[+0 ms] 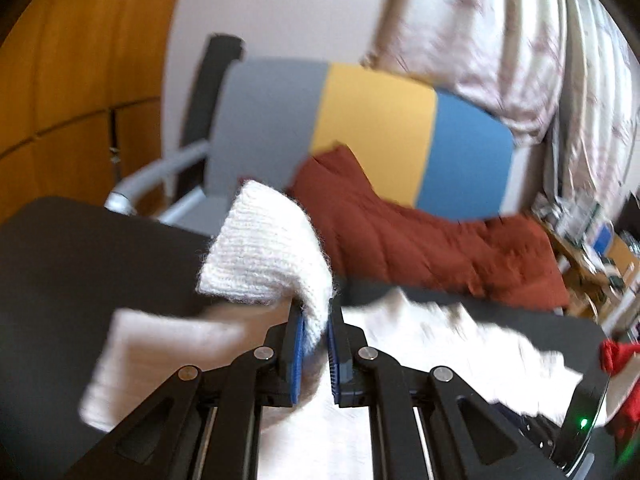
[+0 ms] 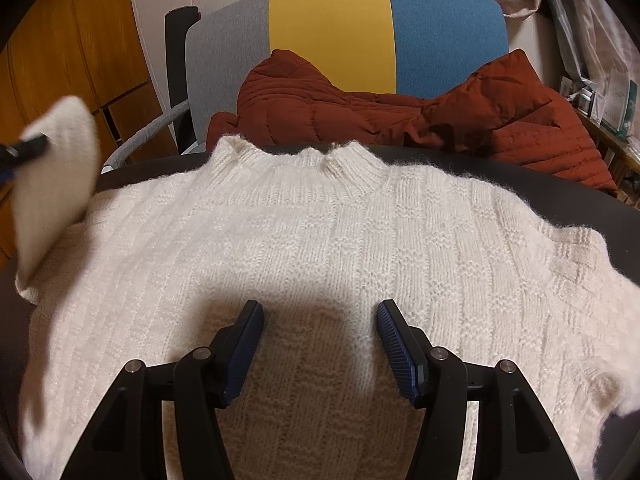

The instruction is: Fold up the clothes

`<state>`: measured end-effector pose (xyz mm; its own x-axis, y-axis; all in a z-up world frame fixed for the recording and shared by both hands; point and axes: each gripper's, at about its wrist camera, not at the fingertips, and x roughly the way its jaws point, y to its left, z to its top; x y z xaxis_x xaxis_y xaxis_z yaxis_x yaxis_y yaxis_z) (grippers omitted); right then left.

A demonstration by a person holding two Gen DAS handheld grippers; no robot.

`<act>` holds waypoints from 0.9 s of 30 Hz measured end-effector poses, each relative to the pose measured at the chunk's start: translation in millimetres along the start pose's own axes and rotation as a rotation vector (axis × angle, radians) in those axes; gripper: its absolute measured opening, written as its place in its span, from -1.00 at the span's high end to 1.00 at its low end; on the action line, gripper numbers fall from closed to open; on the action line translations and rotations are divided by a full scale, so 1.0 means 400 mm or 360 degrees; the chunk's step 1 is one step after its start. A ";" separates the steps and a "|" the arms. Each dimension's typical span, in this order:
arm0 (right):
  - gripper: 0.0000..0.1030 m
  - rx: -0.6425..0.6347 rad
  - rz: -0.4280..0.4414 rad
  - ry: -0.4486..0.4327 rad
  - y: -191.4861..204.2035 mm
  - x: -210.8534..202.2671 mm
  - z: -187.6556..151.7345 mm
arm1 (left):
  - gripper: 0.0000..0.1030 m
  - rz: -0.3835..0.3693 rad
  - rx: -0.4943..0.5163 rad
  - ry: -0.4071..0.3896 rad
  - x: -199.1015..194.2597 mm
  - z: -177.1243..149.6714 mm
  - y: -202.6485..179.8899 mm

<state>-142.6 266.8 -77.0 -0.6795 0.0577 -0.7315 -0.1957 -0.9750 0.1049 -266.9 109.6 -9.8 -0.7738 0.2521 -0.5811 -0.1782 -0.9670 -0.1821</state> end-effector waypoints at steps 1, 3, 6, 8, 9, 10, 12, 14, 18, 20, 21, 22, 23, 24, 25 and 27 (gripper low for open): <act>-0.18 0.0001 0.0001 -0.0001 -0.001 0.000 0.000 | 0.82 -0.0019 0.0013 0.0027 -0.001 -0.025 -0.029; -0.18 -0.0001 -0.0001 -0.0001 0.000 0.000 0.000 | 0.82 -0.0054 0.0050 0.0105 0.013 -0.070 -0.062; -0.18 -0.0003 -0.0003 -0.0001 0.001 0.000 -0.001 | 0.79 -0.0107 0.0108 0.0231 0.041 -0.134 -0.102; -0.18 -0.0002 -0.0003 -0.0002 0.000 -0.001 -0.001 | 0.69 -0.0131 0.0101 0.0320 0.062 -0.161 -0.102; -0.19 -0.0002 -0.0002 -0.0002 0.000 -0.001 -0.001 | 0.66 -0.0147 0.0091 0.0349 0.065 -0.174 -0.096; -0.19 -0.0002 -0.0002 -0.0002 0.000 -0.001 -0.001 | 0.63 -0.0161 0.0084 0.0370 0.066 -0.185 -0.088; -0.19 -0.0002 -0.0003 -0.0003 0.000 0.000 -0.002 | 0.62 -0.0191 0.0082 0.0397 0.055 -0.206 -0.073; -0.19 -0.0001 -0.0002 -0.0003 0.001 0.000 -0.002 | 0.62 -0.0224 0.0107 0.0390 0.022 -0.222 -0.056; -0.22 0.0004 0.0011 -0.0004 -0.001 -0.001 -0.001 | 0.62 -0.0296 0.0059 0.0255 -0.070 -0.262 0.020; -0.25 0.0006 0.0021 -0.0003 -0.001 -0.001 -0.001 | 0.62 -0.0270 -0.0070 0.0271 -0.085 -0.282 0.080; -0.26 0.0007 0.0026 -0.0003 -0.001 -0.002 -0.001 | 0.62 -0.0253 -0.0144 0.0287 -0.090 -0.292 0.112; -0.26 0.0002 0.0033 0.0001 0.001 -0.002 0.000 | 0.63 -0.0260 -0.0242 0.0317 -0.086 -0.302 0.145; -0.28 -0.0003 0.0040 0.0006 0.002 -0.003 0.001 | 0.63 -0.0306 -0.0353 0.0332 -0.081 -0.308 0.177; -0.30 -0.0008 0.0047 0.0011 0.004 -0.004 0.002 | 0.63 -0.0343 -0.0429 0.0323 -0.082 -0.310 0.201; -0.34 -0.0012 0.0053 0.0015 0.006 -0.005 0.003 | 0.63 -0.0320 -0.0444 0.0310 -0.087 -0.309 0.213; -0.44 -0.0022 0.0067 0.0025 0.010 -0.007 0.005 | 0.63 -0.0278 -0.0420 0.0296 -0.098 -0.305 0.226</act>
<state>-142.8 263.2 -73.1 -0.6758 0.0134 -0.7369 -0.1572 -0.9794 0.1264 -178.5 17.1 -100.3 -0.6176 0.4386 -0.6529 -0.1161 -0.8718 -0.4758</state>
